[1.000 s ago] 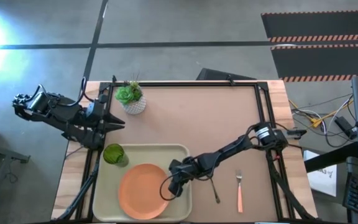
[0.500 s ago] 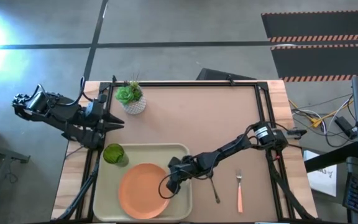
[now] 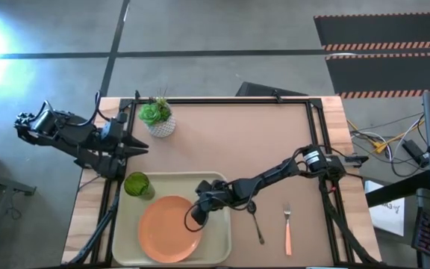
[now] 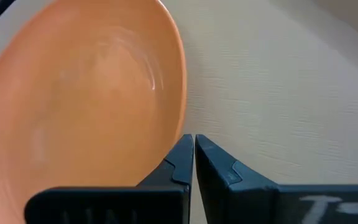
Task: Pick and place plate/cup/fork/spoon on tray
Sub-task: Adjust the orange plate on the white tray, then adjust the orange the white tray near the black spoon
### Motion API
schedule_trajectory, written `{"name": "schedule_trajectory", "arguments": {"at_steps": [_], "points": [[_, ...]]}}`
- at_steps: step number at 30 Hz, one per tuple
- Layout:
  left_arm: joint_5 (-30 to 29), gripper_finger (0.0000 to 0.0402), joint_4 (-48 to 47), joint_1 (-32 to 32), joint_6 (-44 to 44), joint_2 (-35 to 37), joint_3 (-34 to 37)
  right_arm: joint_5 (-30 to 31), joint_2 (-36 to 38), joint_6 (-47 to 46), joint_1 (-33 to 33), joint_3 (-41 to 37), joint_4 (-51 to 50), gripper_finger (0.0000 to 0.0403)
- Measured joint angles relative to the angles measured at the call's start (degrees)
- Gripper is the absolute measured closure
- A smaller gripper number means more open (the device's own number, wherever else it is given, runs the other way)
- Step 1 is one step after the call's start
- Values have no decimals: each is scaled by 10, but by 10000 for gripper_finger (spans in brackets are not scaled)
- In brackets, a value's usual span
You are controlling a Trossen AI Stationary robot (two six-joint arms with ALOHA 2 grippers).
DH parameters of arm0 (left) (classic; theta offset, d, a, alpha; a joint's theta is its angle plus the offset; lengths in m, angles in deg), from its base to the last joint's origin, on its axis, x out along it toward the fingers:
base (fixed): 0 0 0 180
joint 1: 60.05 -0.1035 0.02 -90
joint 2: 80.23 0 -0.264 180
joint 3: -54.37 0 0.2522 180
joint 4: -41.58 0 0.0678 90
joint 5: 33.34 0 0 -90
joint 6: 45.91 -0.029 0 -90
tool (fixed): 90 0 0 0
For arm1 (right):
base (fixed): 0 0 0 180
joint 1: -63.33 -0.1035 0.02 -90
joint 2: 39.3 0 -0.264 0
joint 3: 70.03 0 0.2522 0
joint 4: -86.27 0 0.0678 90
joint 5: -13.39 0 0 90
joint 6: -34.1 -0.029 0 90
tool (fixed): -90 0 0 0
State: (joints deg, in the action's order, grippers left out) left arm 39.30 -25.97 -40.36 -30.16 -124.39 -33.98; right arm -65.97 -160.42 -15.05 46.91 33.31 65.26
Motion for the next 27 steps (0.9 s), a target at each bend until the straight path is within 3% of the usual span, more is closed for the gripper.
{"name": "schedule_trajectory", "arguments": {"at_steps": [6,14,27], "points": [[0,354,0,0,0,3,0,-6,0,4,1,0,-22,394],[0,354,-9,0,0,3,0,-59,3,2,-3,1,-146,394],[0,354,-8,0,4,4,19,-65,16,12,-5,1,-251,394]]}}
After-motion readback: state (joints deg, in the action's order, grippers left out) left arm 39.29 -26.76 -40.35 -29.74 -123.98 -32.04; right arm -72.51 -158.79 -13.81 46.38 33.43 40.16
